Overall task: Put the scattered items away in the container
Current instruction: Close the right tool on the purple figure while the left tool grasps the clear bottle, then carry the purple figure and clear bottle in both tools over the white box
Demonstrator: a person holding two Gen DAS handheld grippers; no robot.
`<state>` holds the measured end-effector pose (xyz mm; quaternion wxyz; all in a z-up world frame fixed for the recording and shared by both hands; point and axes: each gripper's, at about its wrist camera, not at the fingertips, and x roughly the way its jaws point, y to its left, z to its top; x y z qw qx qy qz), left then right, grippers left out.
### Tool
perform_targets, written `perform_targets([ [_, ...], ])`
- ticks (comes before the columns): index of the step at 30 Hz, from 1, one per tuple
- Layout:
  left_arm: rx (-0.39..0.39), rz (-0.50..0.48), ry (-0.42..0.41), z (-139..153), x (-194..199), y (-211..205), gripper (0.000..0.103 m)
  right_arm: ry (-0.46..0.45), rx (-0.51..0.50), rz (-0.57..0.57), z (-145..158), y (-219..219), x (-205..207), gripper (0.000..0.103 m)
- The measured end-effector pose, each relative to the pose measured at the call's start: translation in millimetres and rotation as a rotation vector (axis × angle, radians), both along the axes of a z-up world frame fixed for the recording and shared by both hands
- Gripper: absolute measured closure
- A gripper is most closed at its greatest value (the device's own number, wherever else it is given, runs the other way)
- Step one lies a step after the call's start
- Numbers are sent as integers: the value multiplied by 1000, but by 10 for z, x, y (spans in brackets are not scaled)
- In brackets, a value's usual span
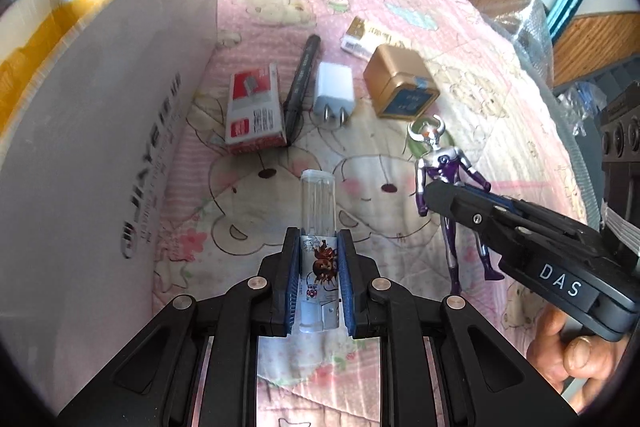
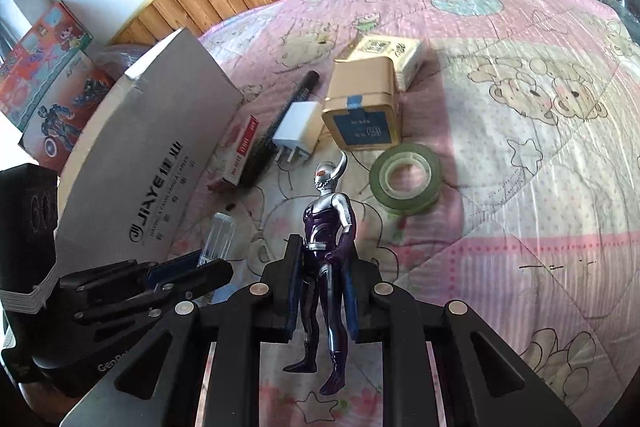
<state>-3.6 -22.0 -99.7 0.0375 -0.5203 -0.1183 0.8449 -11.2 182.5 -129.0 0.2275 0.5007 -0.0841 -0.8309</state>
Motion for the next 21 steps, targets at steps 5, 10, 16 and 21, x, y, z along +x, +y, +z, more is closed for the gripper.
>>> perform_targets([
  [5, -12, -31, 50, 290, -74, 45, 85, 46, -37, 25, 188, 28, 113, 84],
  [10, -67, -88, 86, 579, -192, 25, 85, 109, -59, 47, 417, 59, 290, 84],
  [16, 11, -51, 111, 729, -169, -233, 85, 120, -52, 87, 464, -74, 266, 84],
  [21, 77, -10, 137, 817, -227, -437, 85, 169, -63, 111, 587, -319, 170, 84],
])
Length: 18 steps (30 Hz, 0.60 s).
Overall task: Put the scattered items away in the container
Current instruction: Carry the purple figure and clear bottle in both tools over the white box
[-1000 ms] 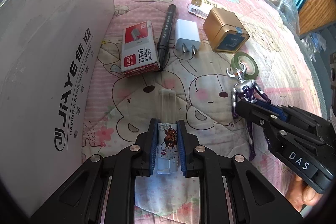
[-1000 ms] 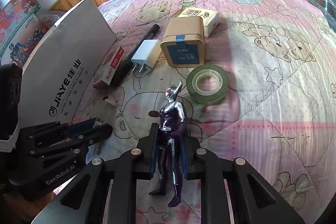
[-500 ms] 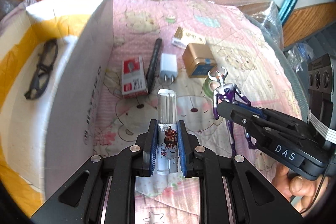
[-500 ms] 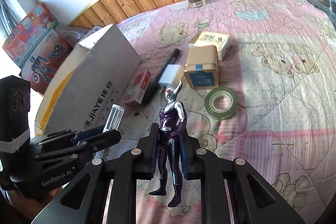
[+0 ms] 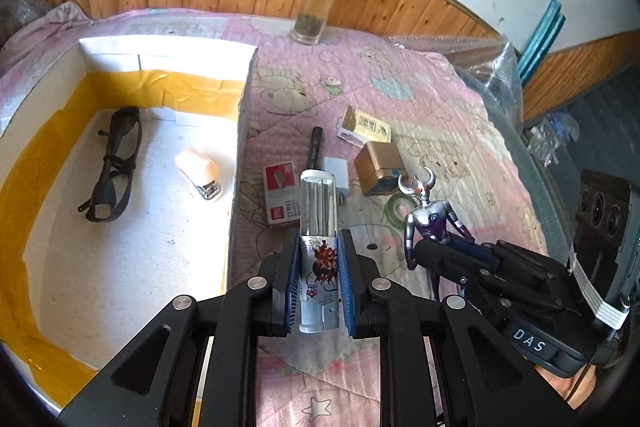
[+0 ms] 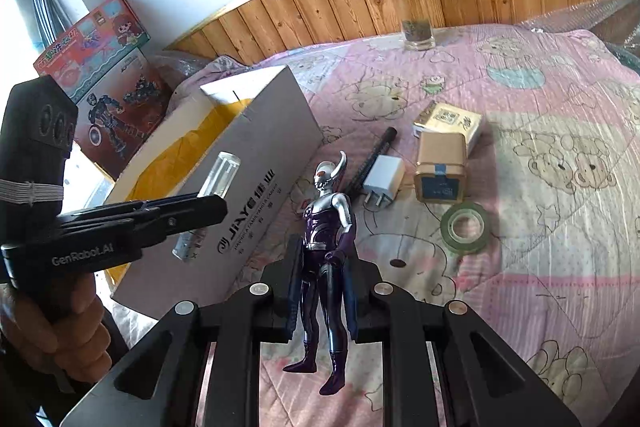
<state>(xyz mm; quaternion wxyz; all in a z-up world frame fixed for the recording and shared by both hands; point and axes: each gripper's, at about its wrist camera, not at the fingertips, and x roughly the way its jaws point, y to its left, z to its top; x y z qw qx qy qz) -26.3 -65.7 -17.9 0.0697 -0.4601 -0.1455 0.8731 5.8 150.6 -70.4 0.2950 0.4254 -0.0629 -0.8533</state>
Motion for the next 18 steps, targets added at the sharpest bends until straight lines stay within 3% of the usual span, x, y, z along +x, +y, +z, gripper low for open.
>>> perform_targets([
  [9, 68, 38, 32, 113, 24, -314, 85, 61, -18, 34, 448, -330, -33, 84],
  [18, 35, 107, 64, 216, -24, -659, 85, 85, 5, 73, 703, -704, -105, 84],
])
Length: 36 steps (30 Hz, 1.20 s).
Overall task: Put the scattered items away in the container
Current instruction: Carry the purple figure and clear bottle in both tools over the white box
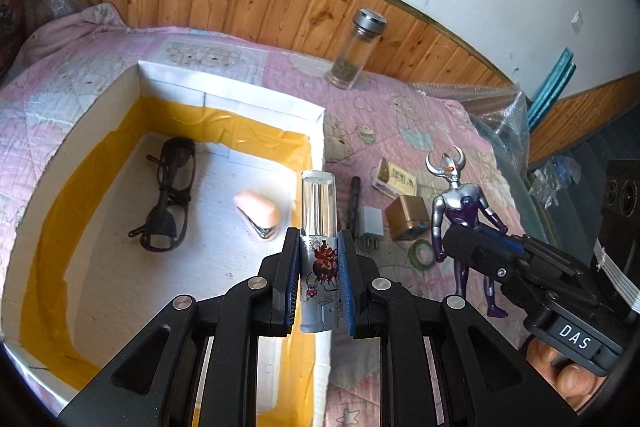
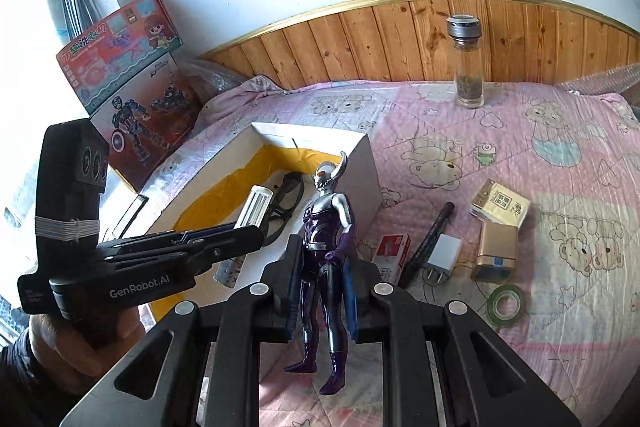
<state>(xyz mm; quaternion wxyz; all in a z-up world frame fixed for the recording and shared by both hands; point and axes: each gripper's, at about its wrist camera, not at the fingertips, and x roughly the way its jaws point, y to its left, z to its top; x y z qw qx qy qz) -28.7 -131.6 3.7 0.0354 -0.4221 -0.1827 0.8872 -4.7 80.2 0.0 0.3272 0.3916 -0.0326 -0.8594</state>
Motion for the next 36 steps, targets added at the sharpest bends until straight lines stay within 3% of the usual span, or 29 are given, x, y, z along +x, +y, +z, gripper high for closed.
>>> perform_targets([
  [14, -33, 35, -22, -16, -200, -234, 85, 11, 32, 69, 193, -490, -155, 84],
  [25, 134, 106, -143, -318, -370, -579, 85, 35, 115, 127, 137, -820, -380, 84],
  [36, 254, 220, -229, -570, -371, -905, 85, -11, 168, 171, -14, -1146, -650, 84],
])
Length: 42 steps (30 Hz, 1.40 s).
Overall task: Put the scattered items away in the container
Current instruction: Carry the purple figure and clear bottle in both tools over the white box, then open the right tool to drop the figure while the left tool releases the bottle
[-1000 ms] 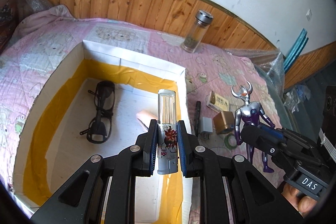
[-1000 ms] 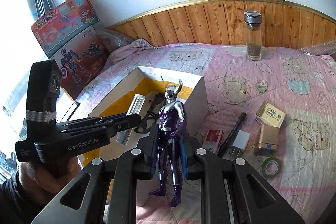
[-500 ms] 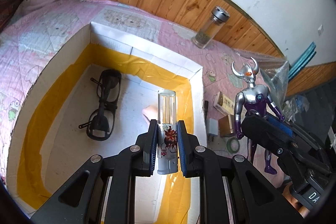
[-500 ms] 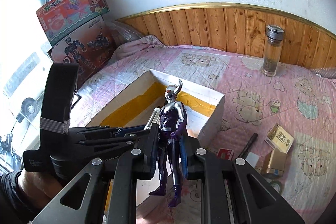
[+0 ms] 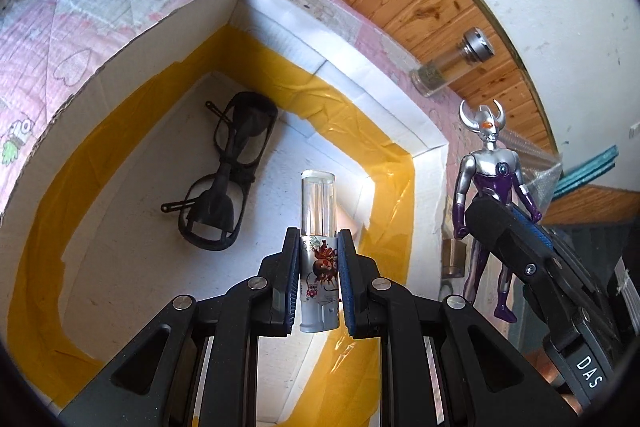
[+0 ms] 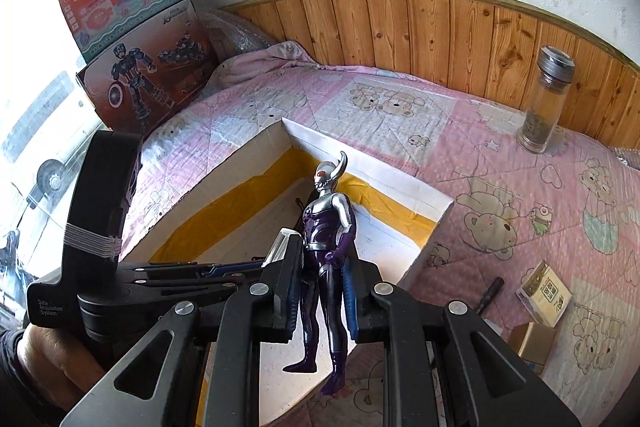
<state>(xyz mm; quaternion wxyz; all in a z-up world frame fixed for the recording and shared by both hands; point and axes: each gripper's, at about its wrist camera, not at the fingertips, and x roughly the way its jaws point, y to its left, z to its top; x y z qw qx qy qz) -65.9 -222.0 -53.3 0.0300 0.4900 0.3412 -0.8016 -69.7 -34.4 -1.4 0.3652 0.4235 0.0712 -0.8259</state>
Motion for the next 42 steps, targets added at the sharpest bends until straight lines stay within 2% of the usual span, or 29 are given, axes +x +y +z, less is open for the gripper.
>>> perform_targets([
  [7, -18, 91, -19, -4, 83, -234, 85, -23, 65, 17, -132, -259, -91, 84],
  [15, -41, 206, -78, -123, 221, -524, 85, -103, 113, 3, -344, -406, -207, 84],
  [24, -82, 241, -113, -165, 226, -614, 85, -196, 151, -29, -570, -565, -355, 84],
  [29, -116, 265, -126, -160, 272, -671, 85, -213, 179, -38, -629, -673, -420, 84],
  [42, -93, 273, -157, -222, 273, -676, 85, -301, 231, -86, -845, -801, -631, 83],
])
